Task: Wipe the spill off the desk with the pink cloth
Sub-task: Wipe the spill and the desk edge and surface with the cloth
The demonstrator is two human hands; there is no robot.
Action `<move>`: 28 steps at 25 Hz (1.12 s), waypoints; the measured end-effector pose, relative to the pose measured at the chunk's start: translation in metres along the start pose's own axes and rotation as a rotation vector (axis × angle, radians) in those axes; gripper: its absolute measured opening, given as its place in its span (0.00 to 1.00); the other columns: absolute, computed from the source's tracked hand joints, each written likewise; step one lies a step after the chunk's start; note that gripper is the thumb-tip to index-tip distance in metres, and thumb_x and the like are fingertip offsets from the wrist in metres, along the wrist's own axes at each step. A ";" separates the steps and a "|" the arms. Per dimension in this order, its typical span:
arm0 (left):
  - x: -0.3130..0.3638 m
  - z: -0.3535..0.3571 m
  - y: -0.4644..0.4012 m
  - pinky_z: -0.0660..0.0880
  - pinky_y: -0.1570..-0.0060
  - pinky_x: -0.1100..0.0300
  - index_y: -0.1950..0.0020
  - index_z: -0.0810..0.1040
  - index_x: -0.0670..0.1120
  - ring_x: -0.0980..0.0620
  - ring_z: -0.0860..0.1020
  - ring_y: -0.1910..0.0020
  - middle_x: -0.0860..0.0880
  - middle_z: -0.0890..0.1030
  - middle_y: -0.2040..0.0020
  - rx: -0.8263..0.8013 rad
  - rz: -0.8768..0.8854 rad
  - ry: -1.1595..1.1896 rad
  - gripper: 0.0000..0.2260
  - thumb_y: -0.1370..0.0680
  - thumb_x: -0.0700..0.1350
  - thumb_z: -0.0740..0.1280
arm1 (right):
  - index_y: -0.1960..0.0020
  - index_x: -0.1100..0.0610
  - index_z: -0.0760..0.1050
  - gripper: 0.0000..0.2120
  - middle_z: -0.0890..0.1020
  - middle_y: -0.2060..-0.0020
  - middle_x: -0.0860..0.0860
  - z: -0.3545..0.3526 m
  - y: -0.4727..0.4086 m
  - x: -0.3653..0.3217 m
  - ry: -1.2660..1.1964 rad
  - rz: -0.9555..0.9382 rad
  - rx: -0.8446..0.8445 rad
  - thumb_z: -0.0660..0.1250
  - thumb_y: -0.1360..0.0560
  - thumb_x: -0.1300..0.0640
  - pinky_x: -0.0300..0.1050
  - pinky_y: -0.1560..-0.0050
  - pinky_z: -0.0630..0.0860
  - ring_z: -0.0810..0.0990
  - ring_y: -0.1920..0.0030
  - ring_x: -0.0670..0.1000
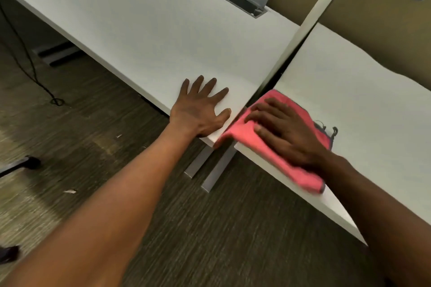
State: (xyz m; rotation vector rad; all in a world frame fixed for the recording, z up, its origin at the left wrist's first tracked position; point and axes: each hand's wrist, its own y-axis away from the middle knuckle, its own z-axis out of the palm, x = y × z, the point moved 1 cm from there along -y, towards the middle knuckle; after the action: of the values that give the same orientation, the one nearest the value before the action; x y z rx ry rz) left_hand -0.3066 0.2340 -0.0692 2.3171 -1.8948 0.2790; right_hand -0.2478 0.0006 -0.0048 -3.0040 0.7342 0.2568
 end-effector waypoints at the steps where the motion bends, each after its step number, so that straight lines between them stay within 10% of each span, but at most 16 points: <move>1: 0.000 0.000 0.000 0.40 0.21 0.41 0.19 0.48 0.62 0.46 0.43 0.18 0.52 0.47 0.16 -0.002 -0.004 -0.006 0.31 0.22 0.68 0.45 | 0.33 0.42 0.75 0.25 0.76 0.32 0.44 -0.001 -0.014 0.004 0.042 0.071 0.005 0.44 0.16 0.36 0.62 0.24 0.61 0.67 0.25 0.51; 6: -0.001 0.001 -0.001 0.41 0.21 0.42 0.19 0.49 0.63 0.47 0.44 0.18 0.53 0.49 0.16 0.013 -0.010 -0.001 0.31 0.22 0.69 0.45 | 0.38 0.43 0.78 0.26 0.79 0.38 0.46 0.006 -0.020 -0.043 0.112 0.128 -0.045 0.45 0.19 0.36 0.64 0.26 0.59 0.68 0.28 0.54; 10: -0.002 0.001 0.000 0.41 0.21 0.43 0.19 0.49 0.63 0.47 0.44 0.18 0.53 0.49 0.16 0.019 -0.011 0.011 0.31 0.22 0.69 0.45 | 0.21 0.37 0.60 0.25 0.58 0.18 0.41 0.004 0.040 -0.035 0.062 -0.036 -0.072 0.47 0.17 0.38 0.58 0.19 0.47 0.49 0.17 0.48; 15: 0.000 0.003 -0.002 0.40 0.22 0.39 0.19 0.47 0.62 0.45 0.41 0.18 0.51 0.46 0.16 -0.008 -0.008 -0.026 0.32 0.23 0.69 0.42 | 0.20 0.31 0.45 0.29 0.48 0.16 0.41 -0.004 0.026 0.025 0.013 0.253 0.004 0.40 0.20 0.29 0.66 0.20 0.49 0.44 0.17 0.47; 22: -0.002 0.003 -0.002 0.40 0.22 0.41 0.19 0.49 0.62 0.46 0.43 0.18 0.52 0.48 0.16 0.003 -0.012 -0.007 0.32 0.23 0.69 0.44 | 0.31 0.38 0.73 0.26 0.71 0.27 0.43 0.009 -0.005 -0.061 0.012 0.263 -0.026 0.46 0.21 0.33 0.66 0.22 0.49 0.53 0.19 0.53; 28: -0.002 0.004 -0.001 0.40 0.22 0.40 0.19 0.46 0.61 0.45 0.43 0.18 0.51 0.46 0.16 0.002 0.022 -0.046 0.32 0.22 0.69 0.43 | 0.21 0.29 0.36 0.28 0.38 0.19 0.36 0.007 0.073 -0.049 0.056 0.315 -0.078 0.41 0.19 0.31 0.62 0.19 0.43 0.34 0.18 0.46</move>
State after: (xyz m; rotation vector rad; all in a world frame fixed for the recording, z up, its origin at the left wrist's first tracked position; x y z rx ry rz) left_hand -0.3060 0.2353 -0.0740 2.3248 -1.9438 0.2325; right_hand -0.3255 -0.0412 -0.0032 -2.9644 1.2317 0.2157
